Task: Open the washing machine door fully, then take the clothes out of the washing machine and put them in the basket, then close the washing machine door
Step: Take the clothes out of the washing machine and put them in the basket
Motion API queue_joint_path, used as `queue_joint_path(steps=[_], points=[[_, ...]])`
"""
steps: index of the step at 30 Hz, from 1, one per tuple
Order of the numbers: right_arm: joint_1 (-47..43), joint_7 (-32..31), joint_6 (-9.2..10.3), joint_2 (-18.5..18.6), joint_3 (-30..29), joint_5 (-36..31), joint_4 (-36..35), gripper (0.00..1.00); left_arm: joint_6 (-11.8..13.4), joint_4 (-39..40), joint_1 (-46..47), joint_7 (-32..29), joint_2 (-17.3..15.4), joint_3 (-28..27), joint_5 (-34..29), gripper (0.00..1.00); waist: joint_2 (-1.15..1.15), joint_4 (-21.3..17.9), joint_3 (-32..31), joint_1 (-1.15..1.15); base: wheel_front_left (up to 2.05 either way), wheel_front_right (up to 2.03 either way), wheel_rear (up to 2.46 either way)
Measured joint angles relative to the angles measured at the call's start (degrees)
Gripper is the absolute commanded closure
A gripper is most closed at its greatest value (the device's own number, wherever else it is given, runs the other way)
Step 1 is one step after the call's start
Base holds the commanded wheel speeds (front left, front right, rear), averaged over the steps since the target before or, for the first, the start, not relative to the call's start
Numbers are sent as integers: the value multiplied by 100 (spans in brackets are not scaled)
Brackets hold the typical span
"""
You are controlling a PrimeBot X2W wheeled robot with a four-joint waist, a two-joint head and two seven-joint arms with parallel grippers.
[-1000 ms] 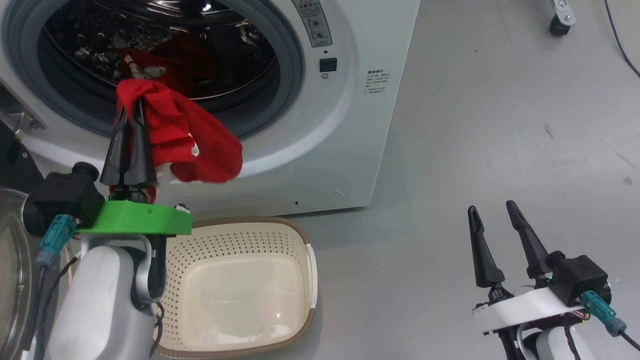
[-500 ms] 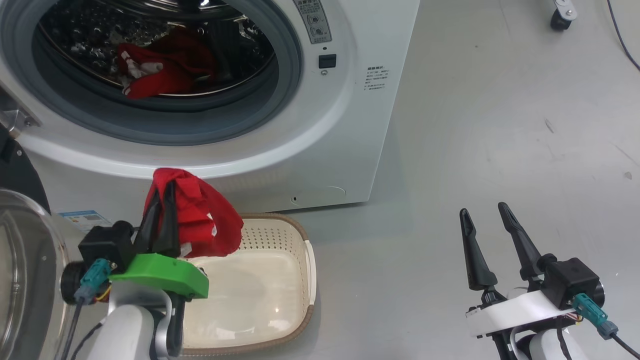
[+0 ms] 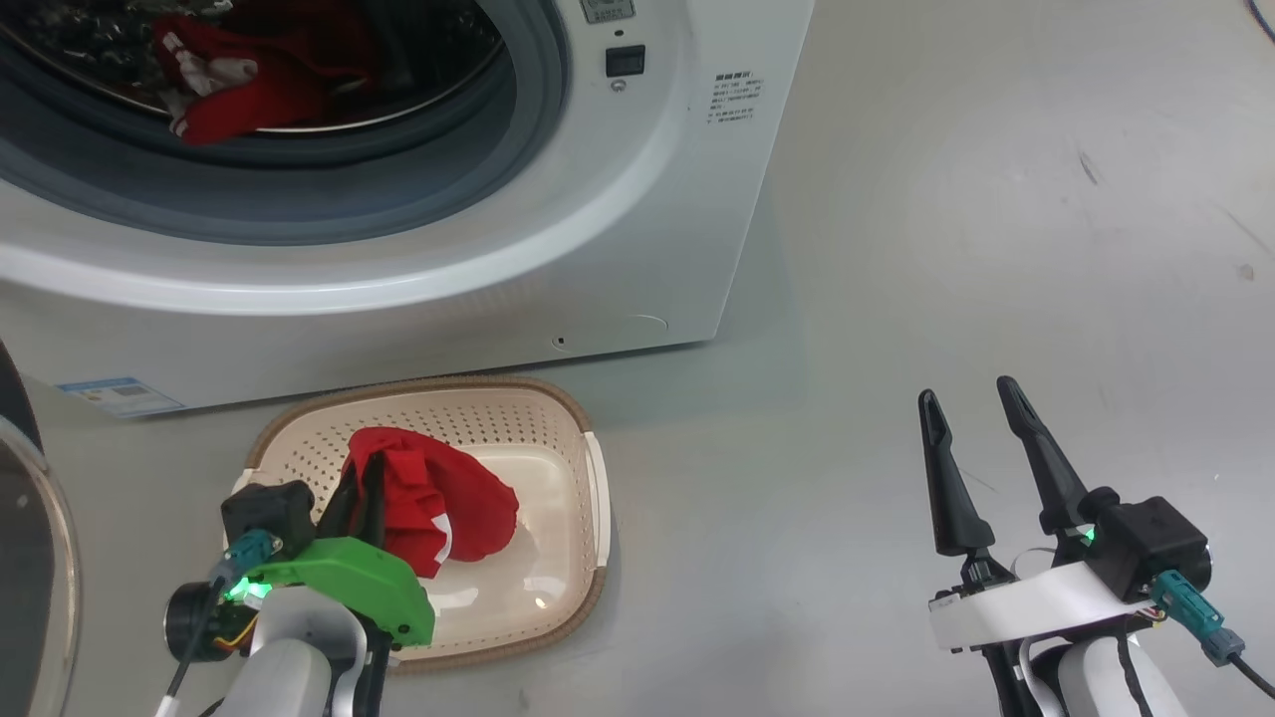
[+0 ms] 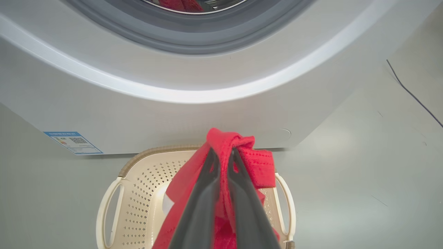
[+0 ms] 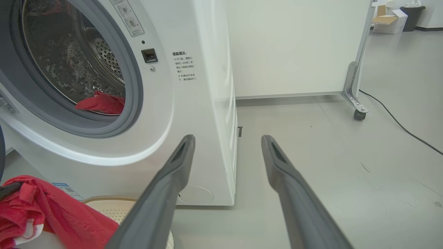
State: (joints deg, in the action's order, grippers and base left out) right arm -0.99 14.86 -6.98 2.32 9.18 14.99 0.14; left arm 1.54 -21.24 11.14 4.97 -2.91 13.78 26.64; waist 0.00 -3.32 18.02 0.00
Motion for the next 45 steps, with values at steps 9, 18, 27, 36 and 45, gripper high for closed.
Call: queue_joint_path(steps=[9, 18, 27, 36, 45], points=[[330, 0, 0, 1, 62, 2, -202, 0, 26, -795, 825, -256, 11, 13, -15, 100, 0, -104, 617, 0, 0, 0, 0], [709, 1, 0, 2, 165, 54, -352, 0, 168, -1592, 1522, -602, 23, -125, 14, 100, 0, -278, 1310, 0, 0, 0, 0], [1229, 1, 0, 12, 146, 190, -448, 0, 226, -2328, 2134, -895, 55, -393, 327, 100, 0, -466, 1995, 0, 0, 0, 0], [1379, 1, -1, 19, 80, 257, -374, 0, 225, -2897, 2477, -920, 71, -467, 458, 58, 0, -640, 2349, 0, 0, 0, 0], [1476, 1, -1, 19, 22, 261, -259, 0, 227, -3354, 2565, -604, 86, -590, 508, 0, 0, -655, 2234, 0, 0, 0, 0]])
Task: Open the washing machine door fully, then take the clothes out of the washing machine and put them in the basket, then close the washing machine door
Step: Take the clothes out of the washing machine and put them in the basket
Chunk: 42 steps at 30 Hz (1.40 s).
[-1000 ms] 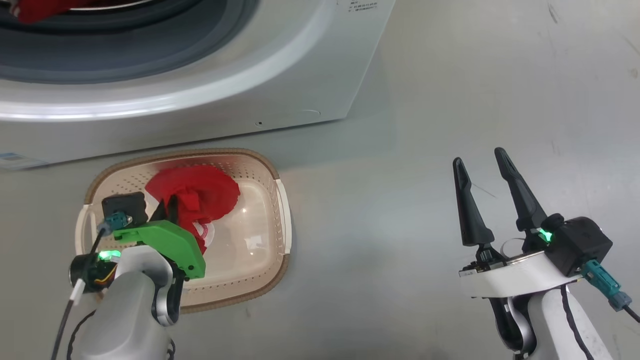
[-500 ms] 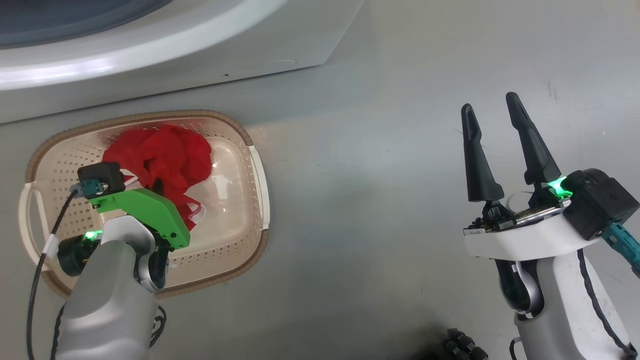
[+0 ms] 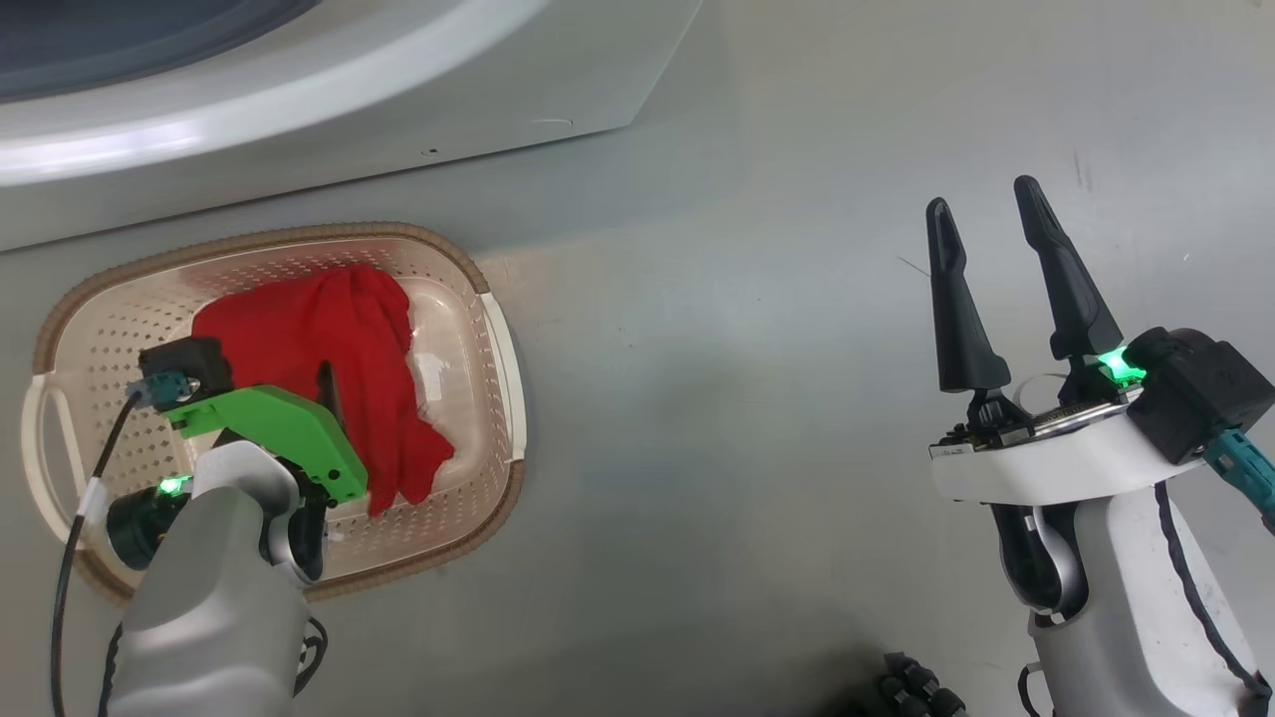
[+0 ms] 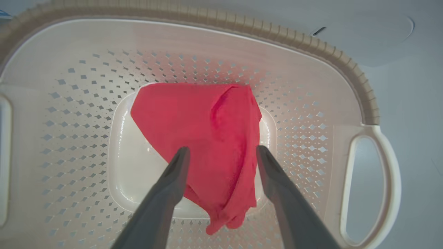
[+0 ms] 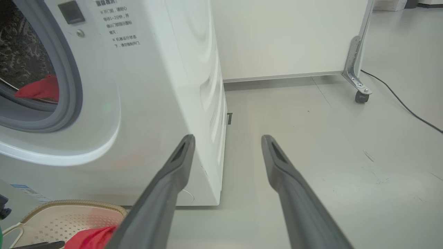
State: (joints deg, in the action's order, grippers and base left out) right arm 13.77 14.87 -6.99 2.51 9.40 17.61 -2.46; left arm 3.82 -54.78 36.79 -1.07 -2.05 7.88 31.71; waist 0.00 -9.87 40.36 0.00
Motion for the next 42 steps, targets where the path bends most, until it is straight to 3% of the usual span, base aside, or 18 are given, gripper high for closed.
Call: queue_joint_path(steps=[18, 31, 42], points=[[-103, 0, 1, 1, -26, -69, 307, 0, -269, -26, -37, 1519, 20, 350, -275, 0, 0, 187, -756, 0, 0, 0, 0], [-538, 0, 0, 51, -1, -230, 536, 0, -422, 485, -414, 1552, 46, 480, -419, 0, 0, 478, -1556, 0, 0, 0, 0], [-957, 0, 0, 63, -131, -260, 675, 0, -412, 1741, -828, 1551, 49, 256, -725, 0, 0, 669, -2282, 0, 0, 0, 0]])
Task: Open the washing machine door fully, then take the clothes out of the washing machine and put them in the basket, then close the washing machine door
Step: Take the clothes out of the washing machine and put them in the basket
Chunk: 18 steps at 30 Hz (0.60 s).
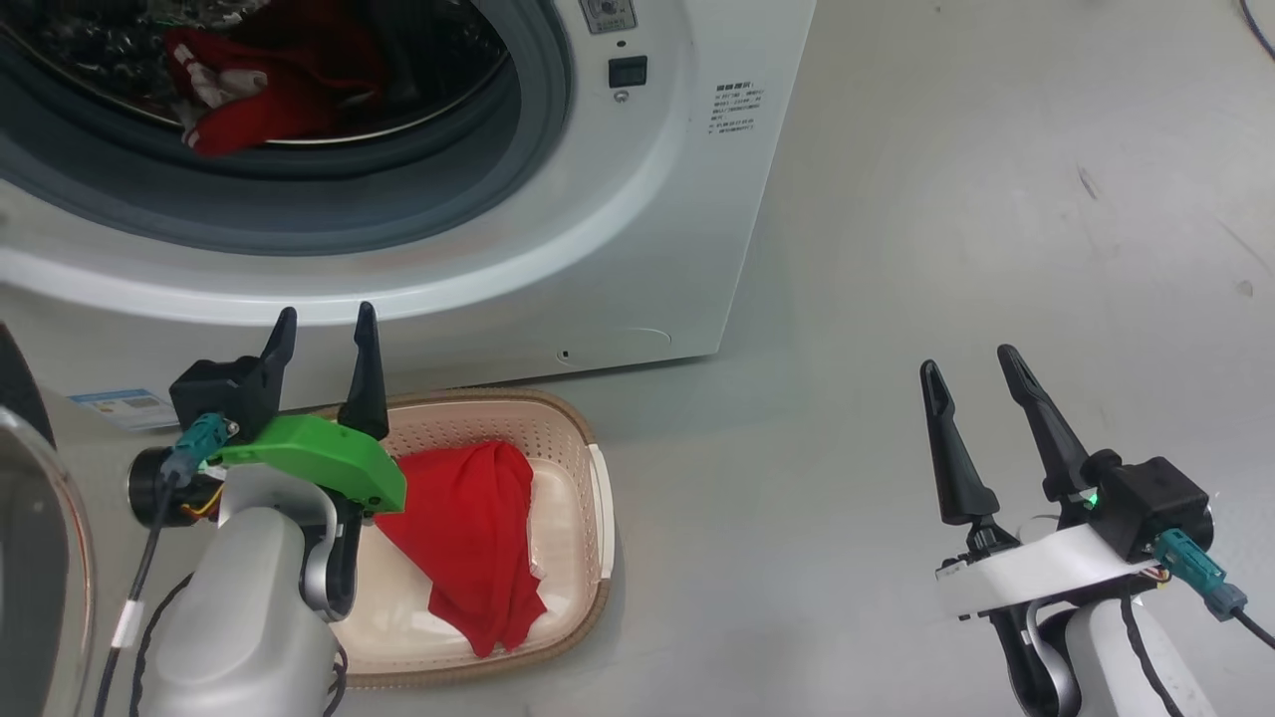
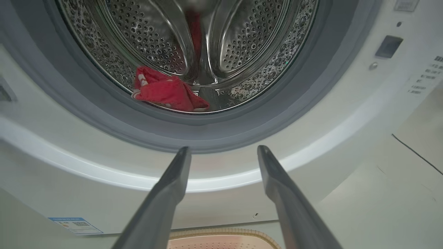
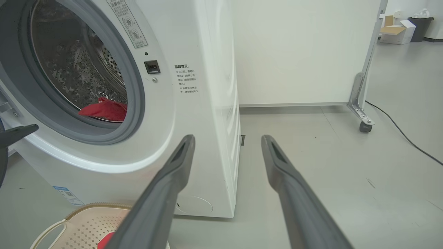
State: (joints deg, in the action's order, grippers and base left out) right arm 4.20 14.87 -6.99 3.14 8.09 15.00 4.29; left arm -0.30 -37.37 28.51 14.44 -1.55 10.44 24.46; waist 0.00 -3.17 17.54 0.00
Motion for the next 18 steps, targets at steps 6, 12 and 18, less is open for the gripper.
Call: queue_joint_path(steps=[6, 12, 18], points=[[-158, -1, 0, -14, -25, -1, 57, 0, 27, 569, -375, 0, -1, -89, -234, 0, 0, 69, -369, 0, 0, 0, 0], [-302, -1, 0, -33, -26, -3, 73, 0, 114, 1067, -772, 1, -7, -96, -448, 0, 0, 104, -689, 0, 0, 0, 0], [-507, -1, 0, -41, -86, -53, 103, 0, 188, 1370, -1366, 0, -41, -103, -553, 0, 0, 115, -974, 0, 0, 0, 0]])
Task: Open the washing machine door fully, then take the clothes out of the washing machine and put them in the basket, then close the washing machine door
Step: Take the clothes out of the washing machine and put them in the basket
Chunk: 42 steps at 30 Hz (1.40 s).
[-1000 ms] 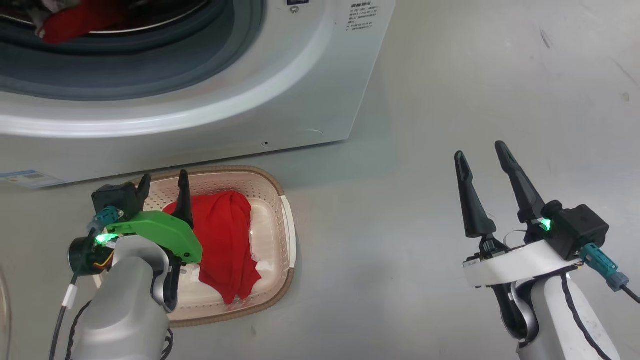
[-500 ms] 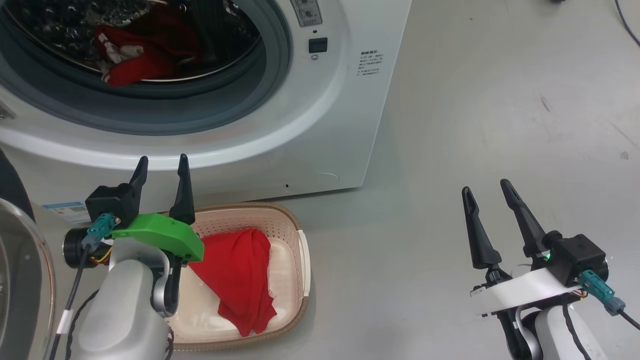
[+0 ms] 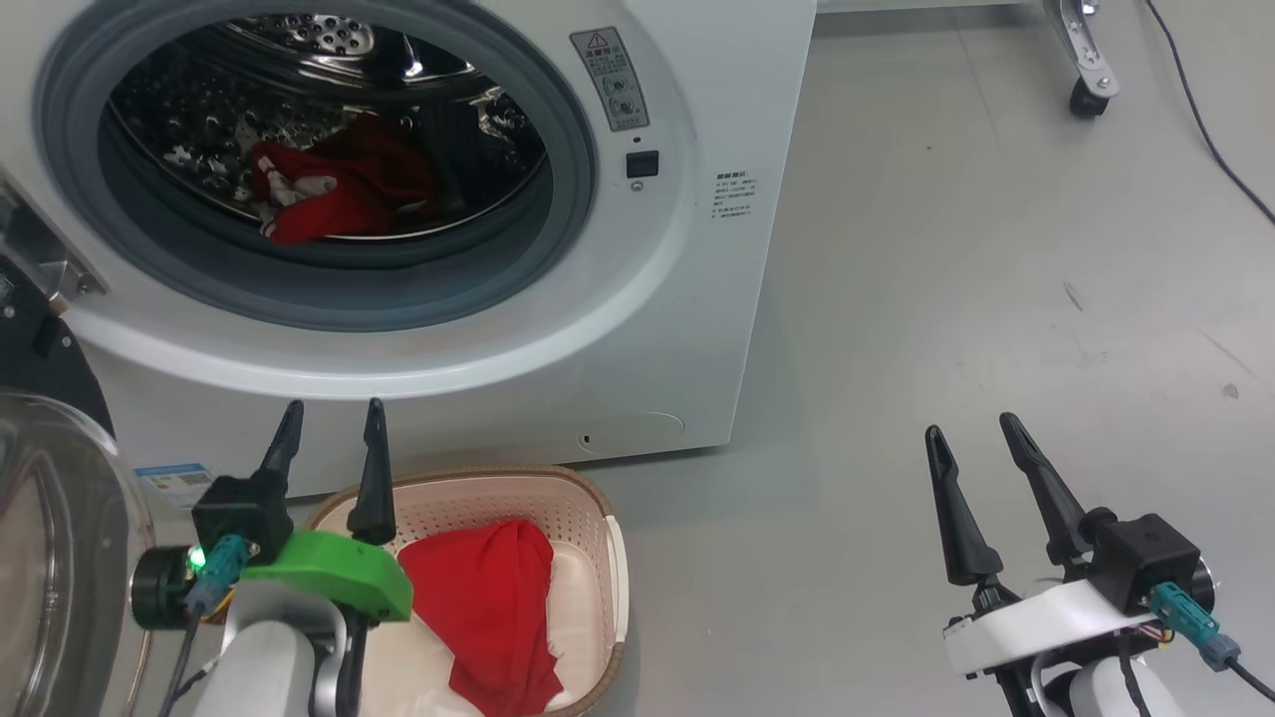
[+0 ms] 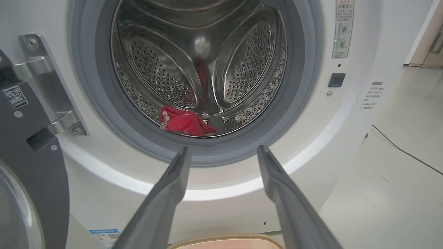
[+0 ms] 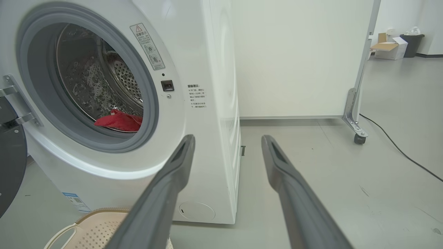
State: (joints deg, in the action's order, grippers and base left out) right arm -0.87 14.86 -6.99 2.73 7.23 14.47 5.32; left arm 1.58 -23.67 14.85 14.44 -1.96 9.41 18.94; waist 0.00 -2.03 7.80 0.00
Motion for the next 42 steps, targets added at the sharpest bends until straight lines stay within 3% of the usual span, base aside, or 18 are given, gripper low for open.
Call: queue_joint_path(steps=[21, 42], points=[[-717, 0, 7, -43, -83, -57, 48, 0, 116, 705, -1518, 0, -32, 126, -56, 0, 0, 151, -689, 0, 0, 0, 0], [-786, 0, 59, -44, 49, 2, -33, 0, 216, 1263, -1884, 0, -48, 181, -89, 0, 0, 71, -663, 0, 0, 0, 0]])
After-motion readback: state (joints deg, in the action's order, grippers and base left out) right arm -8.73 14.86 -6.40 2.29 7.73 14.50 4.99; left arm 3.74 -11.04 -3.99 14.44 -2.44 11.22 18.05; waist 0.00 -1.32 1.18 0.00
